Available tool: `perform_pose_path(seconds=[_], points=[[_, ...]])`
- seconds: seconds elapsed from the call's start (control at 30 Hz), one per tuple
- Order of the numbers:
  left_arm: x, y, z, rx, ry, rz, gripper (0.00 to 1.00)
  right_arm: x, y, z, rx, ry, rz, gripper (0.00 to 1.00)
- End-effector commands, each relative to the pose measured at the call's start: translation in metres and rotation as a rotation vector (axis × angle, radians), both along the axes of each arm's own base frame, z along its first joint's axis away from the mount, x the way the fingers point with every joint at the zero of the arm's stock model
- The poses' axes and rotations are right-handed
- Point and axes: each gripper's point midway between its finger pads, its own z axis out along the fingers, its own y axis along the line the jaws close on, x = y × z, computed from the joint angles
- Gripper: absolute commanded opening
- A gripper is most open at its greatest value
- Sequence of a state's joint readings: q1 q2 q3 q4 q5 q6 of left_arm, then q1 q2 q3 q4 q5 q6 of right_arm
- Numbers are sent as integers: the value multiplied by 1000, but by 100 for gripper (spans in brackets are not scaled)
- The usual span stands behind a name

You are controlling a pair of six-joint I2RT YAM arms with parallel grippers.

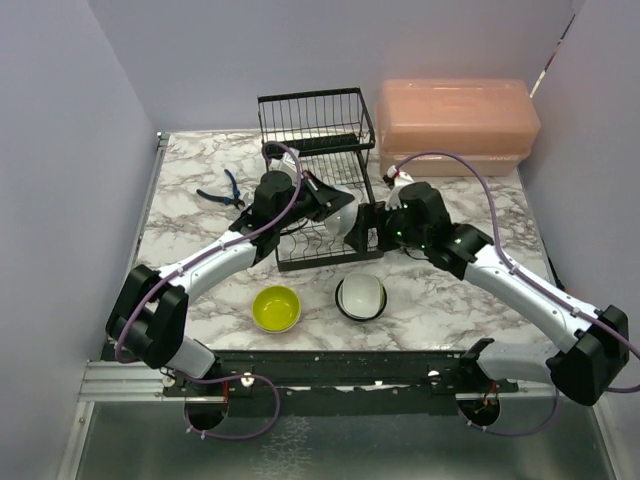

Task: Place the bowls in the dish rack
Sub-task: Place the bowl in the dish rack.

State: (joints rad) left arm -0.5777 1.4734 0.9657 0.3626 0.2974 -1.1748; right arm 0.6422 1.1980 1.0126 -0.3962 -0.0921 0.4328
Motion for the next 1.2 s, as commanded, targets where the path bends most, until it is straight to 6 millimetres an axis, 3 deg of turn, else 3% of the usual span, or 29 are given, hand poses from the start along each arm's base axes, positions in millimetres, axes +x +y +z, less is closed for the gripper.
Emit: perform_pose_path(seconds=[0.0,0.3,0.5,0.67,0.87,1.03,1.17], points=[[-2,6,29,-95,-4,22,0,32,13,19,-30,-145,-90,100],[-4,12,29,-107,34,34,0,49,41,-1,-160,-190,-105,100],[-5,19,25,-89,58,37,0,66,18,-17,-321,-207,-220,99],[-4,23,11,-61,110,29,0,73,-5,-17,-407,-253,-303,92],[-4,22,-5,-36,158,6,0,76,-15,-21,-466,-273,-326,80],[-2,24,-16,-17,172,5,0,78,-23,-27,-518,-279,-342,84],[1,27,-19,8,145,10,0,69,-4,-26,-435,-269,-229,94]])
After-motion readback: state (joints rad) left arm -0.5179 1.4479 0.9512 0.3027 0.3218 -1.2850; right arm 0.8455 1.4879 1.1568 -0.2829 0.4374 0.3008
